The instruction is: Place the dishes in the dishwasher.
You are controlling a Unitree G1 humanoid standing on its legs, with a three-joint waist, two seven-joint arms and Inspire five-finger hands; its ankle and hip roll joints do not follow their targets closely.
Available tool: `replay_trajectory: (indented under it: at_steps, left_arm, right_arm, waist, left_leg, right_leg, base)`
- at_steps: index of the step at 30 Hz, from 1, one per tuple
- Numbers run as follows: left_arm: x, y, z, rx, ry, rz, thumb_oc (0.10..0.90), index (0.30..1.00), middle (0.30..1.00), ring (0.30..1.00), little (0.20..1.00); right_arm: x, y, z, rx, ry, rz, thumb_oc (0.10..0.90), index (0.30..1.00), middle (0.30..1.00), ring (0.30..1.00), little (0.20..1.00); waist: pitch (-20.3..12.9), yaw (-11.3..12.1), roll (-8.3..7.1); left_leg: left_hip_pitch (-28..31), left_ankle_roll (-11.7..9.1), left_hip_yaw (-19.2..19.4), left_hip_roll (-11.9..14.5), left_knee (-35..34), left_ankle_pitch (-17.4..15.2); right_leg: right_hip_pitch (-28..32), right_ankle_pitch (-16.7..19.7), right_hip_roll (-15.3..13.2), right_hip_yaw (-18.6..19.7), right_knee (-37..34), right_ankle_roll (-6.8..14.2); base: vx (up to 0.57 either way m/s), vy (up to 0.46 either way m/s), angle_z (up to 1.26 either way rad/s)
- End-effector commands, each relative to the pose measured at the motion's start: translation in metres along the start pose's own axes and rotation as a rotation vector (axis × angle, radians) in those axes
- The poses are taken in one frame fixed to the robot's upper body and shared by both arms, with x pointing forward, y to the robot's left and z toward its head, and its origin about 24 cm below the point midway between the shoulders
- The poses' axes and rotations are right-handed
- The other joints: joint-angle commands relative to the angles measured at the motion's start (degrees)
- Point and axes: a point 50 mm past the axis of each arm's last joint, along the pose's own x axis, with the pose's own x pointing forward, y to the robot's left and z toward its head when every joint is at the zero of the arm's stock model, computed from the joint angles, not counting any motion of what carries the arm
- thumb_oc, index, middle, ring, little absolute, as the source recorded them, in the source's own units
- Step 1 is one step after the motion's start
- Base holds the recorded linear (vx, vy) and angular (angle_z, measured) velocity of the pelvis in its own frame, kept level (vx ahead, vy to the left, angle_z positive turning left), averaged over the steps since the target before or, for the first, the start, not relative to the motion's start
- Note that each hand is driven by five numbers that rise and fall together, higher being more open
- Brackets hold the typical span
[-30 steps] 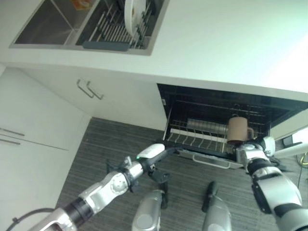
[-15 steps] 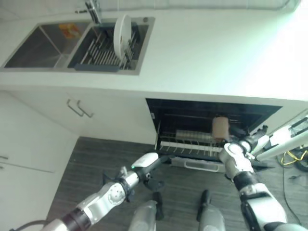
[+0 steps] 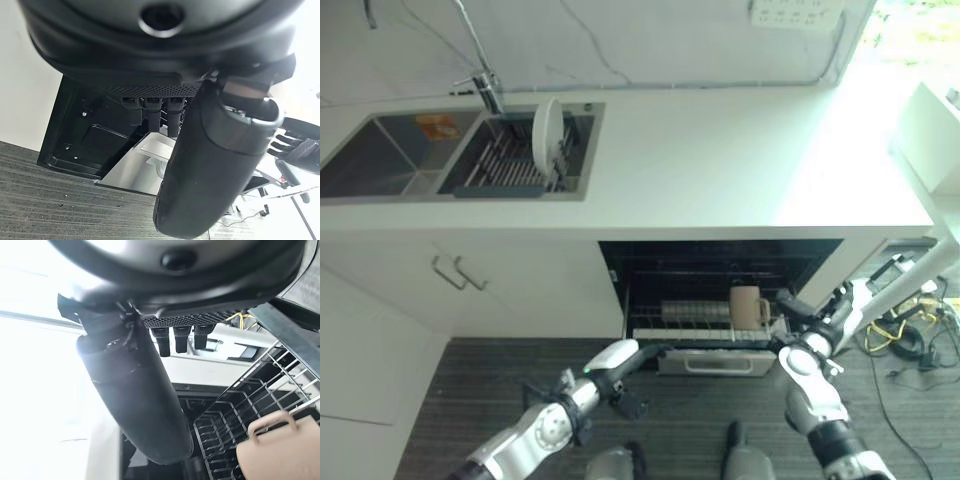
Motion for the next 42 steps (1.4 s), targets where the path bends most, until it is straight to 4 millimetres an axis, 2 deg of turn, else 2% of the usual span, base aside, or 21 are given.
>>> replay_trajectory:
  at_steps: [1,7,11,13,14,15,18,20,23,26,27,28,29,30,32,35,37,38,39,40,42]
  left_arm:
    - [0.007,0.026,0.035,-0.012,-0.208,0.153,0.800,0.900,0.900,0.900,0.900]
    - [0.006,0.032,0.025,-0.034,-0.162,0.195,0.800,0.900,0.900,0.900,0.900]
    - [0.001,0.038,0.012,-0.059,-0.099,0.250,0.800,0.900,0.900,0.900,0.900]
    - [-0.007,0.041,0.003,-0.085,-0.059,0.309,0.800,0.900,0.900,0.900,0.900]
    - [-0.018,0.046,-0.005,-0.103,-0.020,0.378,0.800,0.900,0.900,0.900,0.900]
    - [-0.027,0.055,-0.009,-0.119,-0.009,0.457,0.800,0.900,0.900,0.900,0.900]
    - [-0.041,0.073,-0.009,-0.145,-0.020,0.590,0.800,0.900,0.900,0.900,0.900]
    - [-0.048,0.084,-0.012,-0.160,-0.011,0.687,0.800,0.900,0.900,0.900,0.900]
    - [-0.055,0.090,-0.024,-0.204,0.034,0.803,0.800,0.900,0.900,0.900,0.900]
    - [-0.059,0.082,-0.038,-0.229,0.105,0.830,0.800,0.900,0.900,0.900,0.900]
    - [-0.060,0.078,-0.044,-0.243,0.135,0.832,0.800,0.900,0.900,0.900,0.900]
    - [-0.059,0.074,-0.050,-0.269,0.175,0.826,0.800,0.900,0.900,0.900,0.900]
    - [-0.056,0.072,-0.056,-0.284,0.202,0.807,0.800,0.900,0.900,0.900,0.900]
    - [-0.054,0.068,-0.062,-0.309,0.232,0.793,0.800,0.900,0.900,0.900,0.900]
    - [-0.050,0.058,-0.072,-0.363,0.281,0.756,0.800,0.900,0.900,0.900,0.900]
    - [-0.044,0.017,-0.090,-0.484,0.419,0.632,0.800,0.900,0.900,0.900,0.900]
    - [-0.043,-0.004,-0.095,-0.536,0.465,0.592,0.800,0.900,0.900,0.900,0.900]
    - [-0.043,-0.039,-0.104,-0.616,0.550,0.484,0.800,0.900,0.900,0.900,0.900]
    - [-0.044,-0.054,-0.106,-0.651,0.592,0.440,0.800,0.900,0.900,0.900,0.900]
    - [-0.044,-0.057,-0.106,-0.655,0.599,0.433,0.800,0.900,0.900,0.900,0.900]
    - [-0.049,-0.086,-0.111,-0.715,0.702,0.355,0.800,0.900,0.900,0.900,0.900]
  right_arm:
    - [0.005,0.010,0.080,0.179,-0.401,0.133,0.800,0.900,0.900,0.900,0.900]
    - [-0.016,-0.005,0.104,0.284,-0.576,0.250,0.800,0.900,0.900,0.900,0.900]
    - [-0.029,-0.023,0.116,0.338,-0.661,0.328,0.800,0.900,0.900,0.900,0.900]
    - [-0.037,-0.032,0.122,0.368,-0.723,0.388,0.800,0.900,0.900,0.900,0.900]
    - [-0.046,-0.036,0.129,0.397,-0.786,0.466,0.800,0.900,0.900,0.900,0.900]
    - [-0.052,-0.038,0.136,0.420,-0.844,0.527,0.800,0.900,0.900,0.900,0.900]
    - [-0.058,-0.041,0.143,0.422,-0.897,0.597,0.800,0.900,0.900,0.900,0.900]
    - [-0.057,-0.041,0.144,0.410,-0.907,0.637,0.800,0.900,0.900,0.900,0.900]
    - [-0.050,-0.046,0.145,0.410,-0.919,0.673,0.800,0.900,0.900,0.900,0.900]
    - [-0.047,-0.050,0.147,0.430,-0.950,0.694,0.800,0.900,0.900,0.900,0.900]
    - [-0.049,-0.050,0.151,0.425,-0.988,0.696,0.800,0.900,0.900,0.900,0.900]
    - [-0.050,-0.050,0.154,0.415,-1.014,0.703,0.800,0.900,0.900,0.900,0.900]
    - [-0.050,-0.048,0.156,0.411,-1.029,0.707,0.800,0.900,0.900,0.900,0.900]
    - [-0.051,-0.045,0.157,0.408,-1.039,0.711,0.800,0.900,0.900,0.900,0.900]
    - [-0.054,-0.039,0.160,0.392,-1.062,0.721,0.800,0.900,0.900,0.900,0.900]
    - [-0.057,-0.022,0.169,0.366,-1.072,0.768,0.800,0.900,0.900,0.900,0.900]
    - [-0.058,-0.014,0.172,0.360,-1.070,0.784,0.800,0.900,0.900,0.900,0.900]
    - [-0.057,-0.013,0.175,0.364,-1.075,0.781,0.800,0.900,0.900,0.900,0.900]
    - [-0.057,-0.014,0.174,0.358,-1.077,0.770,0.800,0.900,0.900,0.900,0.900]
    - [-0.057,-0.014,0.174,0.358,-1.075,0.768,0.800,0.900,0.900,0.900,0.900]
    - [-0.055,-0.016,0.168,0.372,-1.037,0.759,0.800,0.900,0.900,0.900,0.900]
  waist:
    - [-1.6,0.5,1.35]
    - [-2.1,-0.3,1.01]
    - [-2.5,-0.9,1.31]
    - [-2.5,-1.1,1.63]
    - [-2.3,-0.7,2.16]
    - [-1.9,-0.2,2.55]
    - [-1.7,-0.1,2.18]
    - [-1.4,-0.4,1.79]
    - [-0.8,-1.3,2.36]
    - [-0.4,-1.0,1.23]
    - [0.0,-0.9,0.28]
    - [0.5,-0.6,-0.41]
    - [1.6,-0.7,-0.48]
    - [1.7,-0.6,-0.80]
    - [1.5,-0.2,-0.45]
    - [1.8,1.9,1.01]
    - [2.0,3.0,1.97]
    - [1.6,3.6,2.83]
    - [1.1,3.3,2.88]
    - [1.0,3.3,2.87]
    - [0.4,2.9,2.87]
  left_leg:
    - [3.8,0.2,-3.2,0.7,-6.5,0.1]
    - [3.8,2.2,-4.4,-2.9,-6.5,-1.7]
    - [3.4,4.0,-6.7,-5.5,-6.5,-2.5]
    - [3.8,4.7,-6.7,-6.0,-6.5,-2.9]
    - [4.2,5.2,-5.1,-5.5,-6.5,-3.0]
    - [4.7,5.6,-4.2,-5.3,-6.5,-3.4]
    - [3.9,5.4,-4.5,-6.8,-6.5,-2.7]
    - [3.6,5.2,-5.4,-8.4,-6.5,-2.3]
    - [2.6,4.8,-7.3,-9.2,-6.5,-0.9]
    - [5.6,3.9,-5.2,-10.0,-6.5,0.0]
    - [7.4,3.8,-3.8,-10.9,-6.5,-0.4]
    - [7.4,2.6,-3.4,-10.7,-2.8,1.4]
    - [4.1,0.7,-4.7,-9.3,6.8,3.3]
    - [1.6,0.1,-5.3,-9.0,8.7,5.3]
    - [0.4,-0.1,-6.2,-8.0,5.3,6.3]
    - [-2.5,-2.8,-10.7,-5.0,-6.5,14.0]
    - [-6.4,-3.9,-14.5,-3.4,-6.5,14.7]
    - [-9.8,-4.4,-15.0,-1.0,-6.5,13.6]
    - [-9.6,-4.3,-14.1,-0.6,-6.5,12.0]
    - [-9.5,-4.2,-14.0,-0.7,-6.5,11.9]
    - [-7.5,-3.6,-14.1,-1.3,-6.5,10.3]
  right_leg:
    - [3.7,-10.1,-1.3,-0.6,7.3,4.3]
    - [2.3,-7.7,-2.9,1.1,7.3,4.9]
    - [1.9,-6.6,-1.8,2.5,7.3,4.4]
    - [2.1,-3.6,-1.6,1.5,7.3,4.3]
    - [2.9,-2.7,-0.2,-2.1,7.3,4.0]
    - [4.0,-5.9,3.5,-4.5,7.3,3.3]
    - [3.6,-10.7,11.1,-5.1,7.3,0.1]
    - [2.1,-11.9,13.9,-3.8,7.3,-1.1]
    - [0.7,-12.7,15.1,-1.7,7.3,-2.1]
    - [1.4,-12.7,11.8,-3.6,7.3,-2.6]
    - [1.9,-12.8,10.1,-4.4,7.3,-3.2]
    - [2.9,-13.0,9.1,-5.1,7.3,-3.9]
    - [4.4,-13.4,9.5,-4.8,7.3,-4.9]
    - [4.5,-13.1,9.6,-3.9,7.3,-5.1]
    - [4.7,-13.2,10.3,-2.5,7.3,-5.0]
    - [6.3,-15.7,12.1,2.0,7.3,-5.0]
    - [7.2,-16.7,13.0,4.1,7.3,-4.8]
    - [8.5,-17.7,12.6,4.2,7.3,-4.2]
    - [8.7,-17.9,11.9,3.3,7.3,-3.8]
    - [8.8,-17.9,11.8,3.4,7.3,-3.7]
    - [8.5,-17.1,10.8,2.2,7.3,-3.3]
  base:
    - [-0.08,0.179,-0.05]
    - [-0.07,0.176,0.01]
    - [-0.04,0.212,-0.24]
    - [0.00,0.224,-0.23]
    - [0.03,0.322,-0.57]
    - [0.04,0.289,-0.67]
    - [0.08,0.106,-0.52]
    - [0.11,0.057,0.30]
    - [0.15,-0.020,0.61]
    - [0.22,-0.054,0.74]
    - [0.21,-0.047,0.31]
    - [0.22,-0.072,0.52]
    - [0.16,-0.049,0.49]
    - [0.15,0.012,0.72]
    - [0.21,0.162,0.60]
    - [0.32,0.330,-0.18]
    - [0.31,0.338,-0.85]
    - [0.40,0.442,-1.07]
    - [0.34,0.384,-0.90]
    - [0.21,0.227,-0.46]
    - [0.19,0.215,-0.40]
